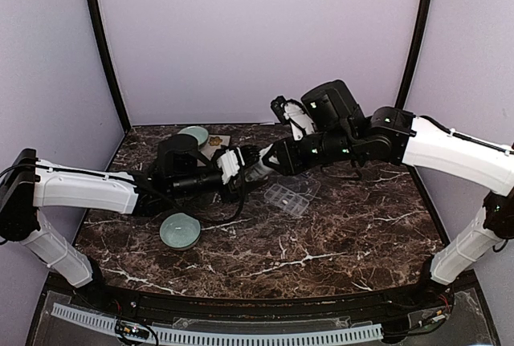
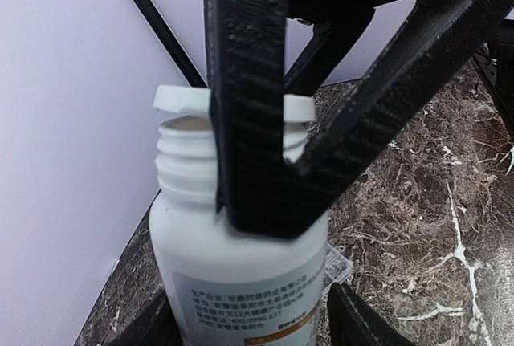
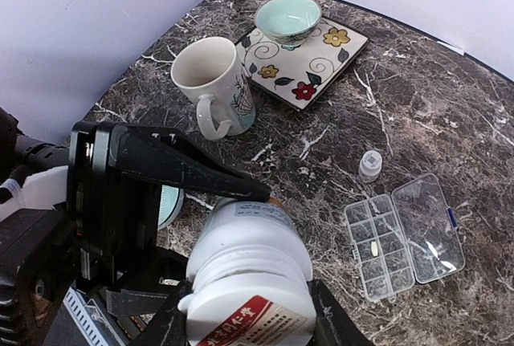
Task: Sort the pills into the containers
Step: Pass from the left arm to the right, then pass from the right arm to the left
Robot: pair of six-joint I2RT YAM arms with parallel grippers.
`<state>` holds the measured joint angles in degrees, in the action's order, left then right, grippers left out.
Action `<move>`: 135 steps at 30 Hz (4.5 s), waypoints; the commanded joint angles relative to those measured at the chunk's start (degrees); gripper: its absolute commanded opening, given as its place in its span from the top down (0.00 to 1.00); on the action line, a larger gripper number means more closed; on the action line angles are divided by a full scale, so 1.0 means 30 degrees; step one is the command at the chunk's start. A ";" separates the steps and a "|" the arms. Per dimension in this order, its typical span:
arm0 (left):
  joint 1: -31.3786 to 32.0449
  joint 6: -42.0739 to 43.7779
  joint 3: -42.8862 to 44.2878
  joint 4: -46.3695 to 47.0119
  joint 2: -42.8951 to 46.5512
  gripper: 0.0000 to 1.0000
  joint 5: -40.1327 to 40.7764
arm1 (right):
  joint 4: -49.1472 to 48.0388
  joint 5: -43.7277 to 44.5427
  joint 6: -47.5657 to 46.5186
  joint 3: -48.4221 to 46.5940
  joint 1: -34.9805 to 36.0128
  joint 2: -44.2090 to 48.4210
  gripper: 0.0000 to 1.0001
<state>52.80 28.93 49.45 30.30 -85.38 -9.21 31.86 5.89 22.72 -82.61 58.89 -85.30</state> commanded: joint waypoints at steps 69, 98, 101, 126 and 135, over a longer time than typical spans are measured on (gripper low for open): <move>-0.0059 -0.6612 -0.4145 0.2356 -0.0291 0.06 -0.6167 | 0.2756 -0.4272 -0.6813 -0.0778 0.1284 -0.1468 1.00; -0.1159 -0.6946 -0.0944 -0.3221 0.0895 0.34 -1.2397 | 0.2677 -0.5964 -0.7623 -0.1298 0.1810 -0.0338 1.00; -0.1192 -0.6970 -0.0937 -0.3346 0.0893 0.42 -1.2641 | 0.2385 -0.5832 -0.7559 -0.1118 0.1758 -0.0066 1.00; -0.1236 -0.7055 -0.0119 -0.4823 0.0982 0.67 -1.1527 | 0.2049 -0.3815 -0.7806 -0.1204 0.2307 0.0387 0.58; -0.1251 -0.6860 0.0039 -0.5198 0.1010 0.68 -1.1314 | 0.2739 -0.3059 -0.8091 -0.1721 0.2633 0.0337 0.46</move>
<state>49.34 9.37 48.31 16.51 -83.55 -44.21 41.19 -5.21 -0.23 -85.52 65.58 -85.60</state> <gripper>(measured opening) 0.513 0.512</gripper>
